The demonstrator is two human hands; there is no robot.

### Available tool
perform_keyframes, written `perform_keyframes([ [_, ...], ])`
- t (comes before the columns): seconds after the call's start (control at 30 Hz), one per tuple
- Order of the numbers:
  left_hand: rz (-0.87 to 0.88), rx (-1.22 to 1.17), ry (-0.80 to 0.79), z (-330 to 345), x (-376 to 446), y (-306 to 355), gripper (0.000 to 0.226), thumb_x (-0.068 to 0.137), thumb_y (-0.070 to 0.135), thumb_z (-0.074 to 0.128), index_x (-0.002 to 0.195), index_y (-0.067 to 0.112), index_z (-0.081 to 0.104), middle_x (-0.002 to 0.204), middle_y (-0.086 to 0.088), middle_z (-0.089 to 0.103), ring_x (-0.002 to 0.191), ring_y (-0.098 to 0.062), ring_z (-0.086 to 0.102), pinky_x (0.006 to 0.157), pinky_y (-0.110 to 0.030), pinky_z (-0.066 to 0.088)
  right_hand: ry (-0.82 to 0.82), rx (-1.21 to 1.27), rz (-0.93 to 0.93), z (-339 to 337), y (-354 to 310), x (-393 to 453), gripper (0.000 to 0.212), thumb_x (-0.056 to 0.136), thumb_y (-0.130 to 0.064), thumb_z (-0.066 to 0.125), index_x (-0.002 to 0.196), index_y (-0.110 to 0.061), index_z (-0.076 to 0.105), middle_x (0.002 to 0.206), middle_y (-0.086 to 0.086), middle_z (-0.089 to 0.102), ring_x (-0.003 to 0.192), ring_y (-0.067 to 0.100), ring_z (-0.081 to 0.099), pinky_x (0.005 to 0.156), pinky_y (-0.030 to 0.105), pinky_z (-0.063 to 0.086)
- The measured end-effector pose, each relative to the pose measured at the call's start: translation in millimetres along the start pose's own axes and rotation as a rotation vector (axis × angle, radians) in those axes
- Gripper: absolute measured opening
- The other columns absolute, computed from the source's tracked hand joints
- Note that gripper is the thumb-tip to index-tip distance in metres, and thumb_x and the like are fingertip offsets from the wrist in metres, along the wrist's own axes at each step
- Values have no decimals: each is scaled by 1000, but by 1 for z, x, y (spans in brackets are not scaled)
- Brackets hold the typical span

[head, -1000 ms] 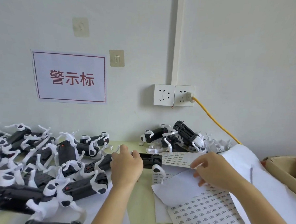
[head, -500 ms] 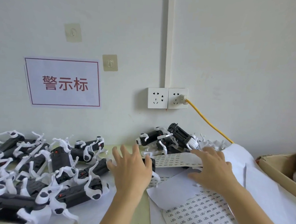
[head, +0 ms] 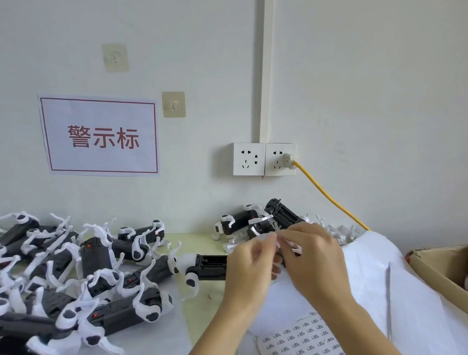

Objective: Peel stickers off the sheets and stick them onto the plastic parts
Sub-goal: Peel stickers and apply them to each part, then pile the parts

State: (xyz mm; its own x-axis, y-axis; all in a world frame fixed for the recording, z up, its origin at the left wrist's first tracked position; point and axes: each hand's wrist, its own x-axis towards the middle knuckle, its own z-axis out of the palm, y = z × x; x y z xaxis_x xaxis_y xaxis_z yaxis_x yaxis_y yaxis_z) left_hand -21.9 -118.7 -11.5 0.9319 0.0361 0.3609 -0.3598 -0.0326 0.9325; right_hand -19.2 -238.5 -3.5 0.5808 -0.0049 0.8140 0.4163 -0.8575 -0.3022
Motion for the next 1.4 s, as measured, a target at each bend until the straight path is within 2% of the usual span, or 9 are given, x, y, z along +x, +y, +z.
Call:
perform_keyframes([
  [0.17,-320,-578,30,-14,5,11,32,101,16,55,81,-1,74,82,-19,74,71,-24,73,60,-27,57,-156,61,-284,-1,-15,-2,31,76,4,71,95,-20,78,92,-7,65,85,17,56,59,32,51],
  [0.3,-330,-668,42,-20,5,13,23,101,10,53,105,-8,66,92,-17,77,76,-21,75,59,-23,57,-277,266,-241,-10,-18,-4,47,77,-6,58,117,-23,72,115,-11,59,113,2,49,91,11,40],
  [0.43,-350,-711,152,-25,8,13,18,99,12,58,99,-1,70,84,-14,75,67,-22,72,52,-25,55,-266,431,-39,-14,-19,-2,61,70,-13,46,127,-17,68,131,-14,55,123,-13,43,93,0,32],
  [0.7,-149,-355,123,-28,10,4,24,99,14,60,81,16,76,83,-10,75,67,-22,67,58,-32,52,-161,571,404,-10,-12,5,28,92,-31,65,120,-32,64,109,-17,67,103,-4,60,84,15,45],
  [0.77,-81,-225,76,-24,9,2,23,99,13,60,85,19,77,85,-8,77,76,-25,70,65,-41,56,-228,627,482,-9,-9,6,8,91,-39,68,87,-31,69,79,-18,66,75,4,63,66,14,43],
  [0.83,-29,-164,17,-21,7,3,24,99,9,58,89,19,77,90,-8,77,84,-24,71,78,-49,56,-293,739,541,-8,-6,5,35,89,-36,71,58,-24,62,55,-15,56,52,7,52,50,12,37],
  [1.03,42,-86,-92,-21,4,6,22,99,4,57,93,14,76,91,-9,77,85,-19,72,79,-37,56,-410,1061,729,-16,-4,9,13,82,-14,76,89,-3,78,91,22,74,77,31,69,77,47,53],
  [1.2,49,-42,-134,-22,4,3,19,100,10,59,90,9,75,93,-34,66,75,-24,55,68,-41,43,-457,1074,746,-15,-3,8,21,83,-11,75,100,0,75,98,21,75,86,33,71,81,47,57],
  [1.4,102,-10,-65,-20,4,0,8,93,20,70,93,12,68,81,-16,72,72,-29,65,66,-41,51,-342,1046,768,-7,-6,5,11,81,-11,76,92,-10,79,93,13,77,88,31,74,82,47,58],
])
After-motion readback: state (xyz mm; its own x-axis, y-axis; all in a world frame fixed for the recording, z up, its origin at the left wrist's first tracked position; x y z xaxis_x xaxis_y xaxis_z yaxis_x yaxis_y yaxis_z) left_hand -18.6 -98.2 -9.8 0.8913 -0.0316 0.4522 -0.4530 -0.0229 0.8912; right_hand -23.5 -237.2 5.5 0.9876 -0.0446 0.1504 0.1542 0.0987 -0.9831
